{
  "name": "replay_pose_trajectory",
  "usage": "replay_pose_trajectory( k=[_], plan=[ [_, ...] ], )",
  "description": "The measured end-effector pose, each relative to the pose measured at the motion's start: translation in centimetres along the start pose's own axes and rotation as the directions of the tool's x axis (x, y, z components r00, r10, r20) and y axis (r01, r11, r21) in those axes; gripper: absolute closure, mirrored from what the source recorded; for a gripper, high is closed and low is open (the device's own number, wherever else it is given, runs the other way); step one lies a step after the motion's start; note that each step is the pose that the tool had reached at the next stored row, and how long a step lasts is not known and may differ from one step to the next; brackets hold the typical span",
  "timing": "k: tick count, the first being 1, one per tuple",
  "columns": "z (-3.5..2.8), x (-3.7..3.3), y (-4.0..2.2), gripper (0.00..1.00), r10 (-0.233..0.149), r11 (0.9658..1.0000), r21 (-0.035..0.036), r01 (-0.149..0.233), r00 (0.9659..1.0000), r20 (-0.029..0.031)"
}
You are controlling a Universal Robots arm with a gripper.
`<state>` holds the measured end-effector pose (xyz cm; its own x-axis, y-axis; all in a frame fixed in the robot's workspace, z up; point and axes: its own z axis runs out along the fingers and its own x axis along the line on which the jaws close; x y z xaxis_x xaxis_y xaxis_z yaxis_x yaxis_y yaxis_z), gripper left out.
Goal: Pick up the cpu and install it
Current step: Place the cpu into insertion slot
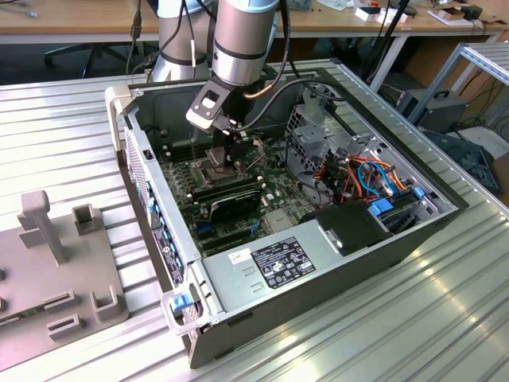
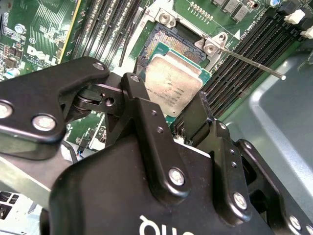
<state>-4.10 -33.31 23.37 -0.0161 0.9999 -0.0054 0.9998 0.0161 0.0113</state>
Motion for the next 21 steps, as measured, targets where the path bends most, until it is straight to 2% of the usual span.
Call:
replay_pose_trajectory(
  k=[7, 11, 16, 21],
  plan=[
    [0.09, 0.01, 0.00, 0.45, 0.000, 1.0000, -0.0003, 0.000, 1.0000, -0.0006],
    [1.07, 0.01, -0.01, 0.45, 0.000, 1.0000, 0.0001, 0.000, 1.0000, 0.0000],
    [1.82, 0.01, -0.02, 0.45, 0.000, 1.0000, 0.0000, 0.000, 1.0000, -0.0002],
    [1.97, 0.01, -0.02, 0.45, -0.008, 1.0000, 0.0000, 0.008, 1.0000, 0.0002]
  ],
)
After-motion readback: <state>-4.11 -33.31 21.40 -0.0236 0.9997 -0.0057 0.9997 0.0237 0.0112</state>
